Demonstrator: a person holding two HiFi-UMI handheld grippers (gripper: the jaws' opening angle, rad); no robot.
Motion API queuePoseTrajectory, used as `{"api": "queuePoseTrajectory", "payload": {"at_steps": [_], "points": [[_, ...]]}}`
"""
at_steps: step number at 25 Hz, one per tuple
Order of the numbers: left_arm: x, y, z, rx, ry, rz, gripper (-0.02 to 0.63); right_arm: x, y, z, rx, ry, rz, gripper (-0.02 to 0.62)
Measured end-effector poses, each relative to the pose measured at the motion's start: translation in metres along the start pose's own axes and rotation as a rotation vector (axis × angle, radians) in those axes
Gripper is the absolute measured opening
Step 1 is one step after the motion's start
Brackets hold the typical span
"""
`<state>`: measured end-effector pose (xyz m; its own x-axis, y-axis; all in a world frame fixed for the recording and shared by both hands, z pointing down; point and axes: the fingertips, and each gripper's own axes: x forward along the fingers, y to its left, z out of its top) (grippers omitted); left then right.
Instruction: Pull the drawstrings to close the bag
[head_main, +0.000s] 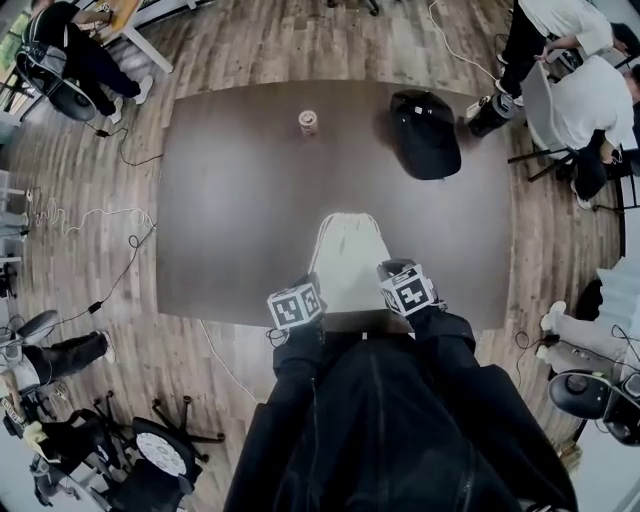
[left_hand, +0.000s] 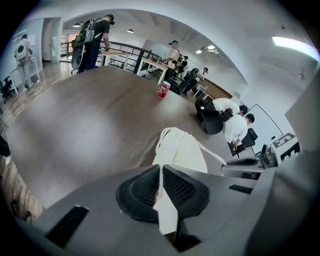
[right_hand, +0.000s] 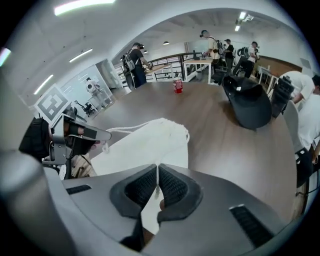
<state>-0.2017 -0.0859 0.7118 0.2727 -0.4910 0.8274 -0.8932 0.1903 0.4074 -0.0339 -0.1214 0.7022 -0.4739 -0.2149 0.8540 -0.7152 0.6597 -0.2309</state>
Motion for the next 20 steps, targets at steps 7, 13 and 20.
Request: {"api": "queuePoseTrajectory", "payload": {"at_steps": [7,13,20], "points": [[-0.006,-0.004,-0.052,-0.001,0.078,0.009,0.143,0.005,0.032,-0.057,-0.029,0.049,0.054,0.204],[-0.025,-0.031,-0.065,0.026,0.022,-0.002,0.147,-0.028,0.036,-0.055,-0.021,-0.054,0.081,0.219],[-0.064,-0.105,-0.038,0.137,-0.161,-0.085,0.102,-0.105,0.034,-0.001,-0.051,-0.348,0.027,0.14]]}}
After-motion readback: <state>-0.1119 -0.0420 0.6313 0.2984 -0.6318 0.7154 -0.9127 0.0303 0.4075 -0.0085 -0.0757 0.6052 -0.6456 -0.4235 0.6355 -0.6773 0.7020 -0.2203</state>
